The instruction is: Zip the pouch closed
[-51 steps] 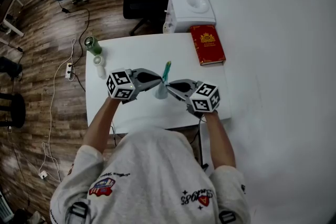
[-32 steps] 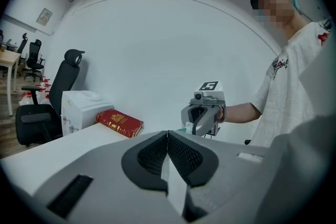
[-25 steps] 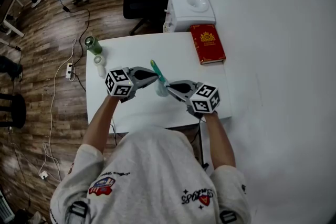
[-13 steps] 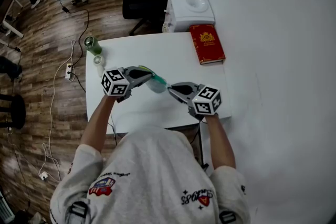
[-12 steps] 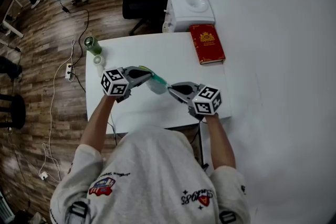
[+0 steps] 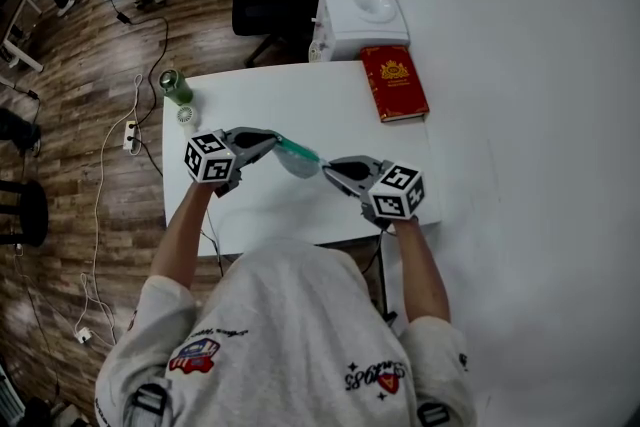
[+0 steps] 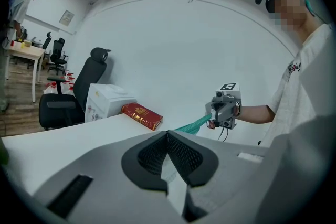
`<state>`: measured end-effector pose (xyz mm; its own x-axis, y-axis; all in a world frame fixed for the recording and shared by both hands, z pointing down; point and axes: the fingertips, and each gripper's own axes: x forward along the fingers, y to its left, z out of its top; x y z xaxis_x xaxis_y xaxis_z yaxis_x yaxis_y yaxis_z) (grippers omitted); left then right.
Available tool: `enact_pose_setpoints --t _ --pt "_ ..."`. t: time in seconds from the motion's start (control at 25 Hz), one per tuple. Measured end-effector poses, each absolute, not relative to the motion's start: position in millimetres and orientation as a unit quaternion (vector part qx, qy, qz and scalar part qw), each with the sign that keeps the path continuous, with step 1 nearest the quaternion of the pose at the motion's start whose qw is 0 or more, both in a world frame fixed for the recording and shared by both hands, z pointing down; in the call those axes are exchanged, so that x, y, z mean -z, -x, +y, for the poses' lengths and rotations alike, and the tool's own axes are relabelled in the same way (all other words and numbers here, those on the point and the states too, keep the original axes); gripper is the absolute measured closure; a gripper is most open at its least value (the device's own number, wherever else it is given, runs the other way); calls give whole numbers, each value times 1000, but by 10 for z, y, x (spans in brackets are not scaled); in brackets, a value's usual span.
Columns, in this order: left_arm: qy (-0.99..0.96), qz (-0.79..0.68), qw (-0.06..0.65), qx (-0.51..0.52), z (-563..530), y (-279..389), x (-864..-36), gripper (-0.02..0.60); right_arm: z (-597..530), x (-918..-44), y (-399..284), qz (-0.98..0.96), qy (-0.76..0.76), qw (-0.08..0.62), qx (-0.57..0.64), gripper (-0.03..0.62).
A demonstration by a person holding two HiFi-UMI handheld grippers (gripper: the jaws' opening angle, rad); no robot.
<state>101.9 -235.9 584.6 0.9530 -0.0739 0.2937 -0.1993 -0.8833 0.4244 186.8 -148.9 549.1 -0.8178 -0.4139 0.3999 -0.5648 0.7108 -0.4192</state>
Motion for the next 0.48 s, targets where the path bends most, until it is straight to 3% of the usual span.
enact_pose_setpoints --t 0.48 --pt "-955 -102 240 -144 -2516 -842 -6018 577 -1536 -5551 -1874 -913 -268 143 -273 585"
